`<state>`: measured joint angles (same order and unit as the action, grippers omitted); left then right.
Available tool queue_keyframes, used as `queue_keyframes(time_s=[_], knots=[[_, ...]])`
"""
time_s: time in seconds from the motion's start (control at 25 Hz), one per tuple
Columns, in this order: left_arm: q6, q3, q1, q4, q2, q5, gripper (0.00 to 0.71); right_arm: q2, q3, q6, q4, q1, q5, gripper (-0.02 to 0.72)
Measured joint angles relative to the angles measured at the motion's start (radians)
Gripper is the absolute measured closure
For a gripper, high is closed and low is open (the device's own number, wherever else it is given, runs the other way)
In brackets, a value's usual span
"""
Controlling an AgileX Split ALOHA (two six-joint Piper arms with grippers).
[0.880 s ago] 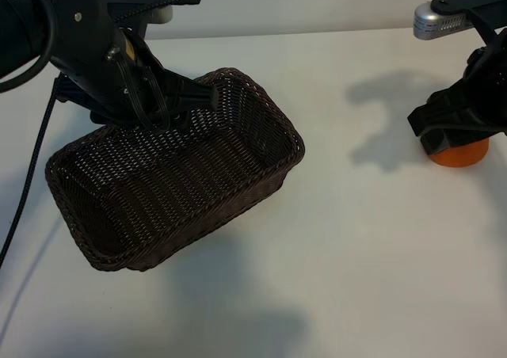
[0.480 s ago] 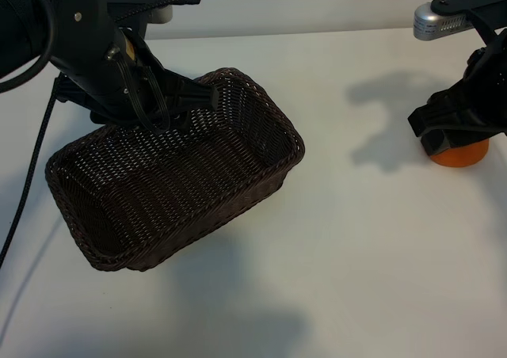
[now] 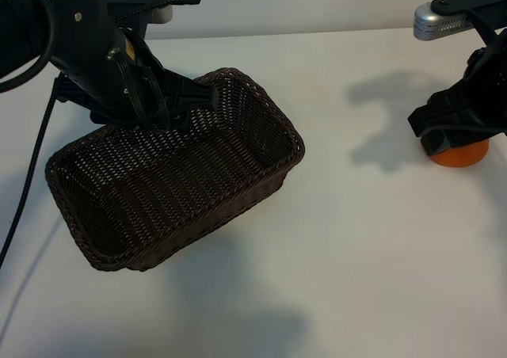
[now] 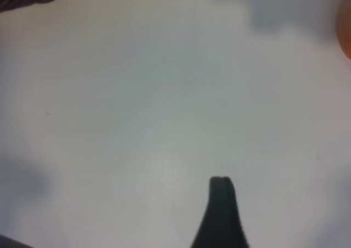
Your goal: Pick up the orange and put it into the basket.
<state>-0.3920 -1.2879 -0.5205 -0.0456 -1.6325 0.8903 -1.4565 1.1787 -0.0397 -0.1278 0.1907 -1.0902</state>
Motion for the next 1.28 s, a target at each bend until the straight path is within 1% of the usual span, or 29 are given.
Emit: queue_keyframes(time_s=[0.32,0.44,0.6,0.76,0.92,1.08,1.16,1.28], knots=[[-0.001,0.000,0.000,-0.002,0.000,-0.043,0.154,0.000,0.000,0.000,0.000,0.000,0.000,0.167],[-0.011,0.000,0.000,-0.002,0.006,-0.042,0.154,0.000,0.000,0.000,0.000,0.000,0.000,0.167],[-0.094,0.000,0.000,-0.047,0.035,0.002,0.154,0.000,0.000,0.000,0.000,0.000,0.001,0.167],[-0.192,0.008,0.000,-0.134,0.106,0.088,0.154,0.000,0.000,-0.006,0.000,0.000,0.001,0.167],[-0.279,0.116,0.000,-0.177,0.230,0.115,0.154,0.000,0.000,-0.018,0.000,0.000,0.001,0.167],[-0.376,0.275,0.000,-0.187,0.377,0.107,0.154,0.000,0.000,-0.022,0.000,0.000,0.001,0.167],[-0.448,0.356,0.000,-0.212,0.442,0.101,0.154,0.000,0.000,-0.022,0.000,0.000,0.001,0.167],[-0.590,0.463,0.000,-0.282,0.504,0.099,0.154,0.000,0.000,-0.022,0.000,0.000,0.001,0.167]])
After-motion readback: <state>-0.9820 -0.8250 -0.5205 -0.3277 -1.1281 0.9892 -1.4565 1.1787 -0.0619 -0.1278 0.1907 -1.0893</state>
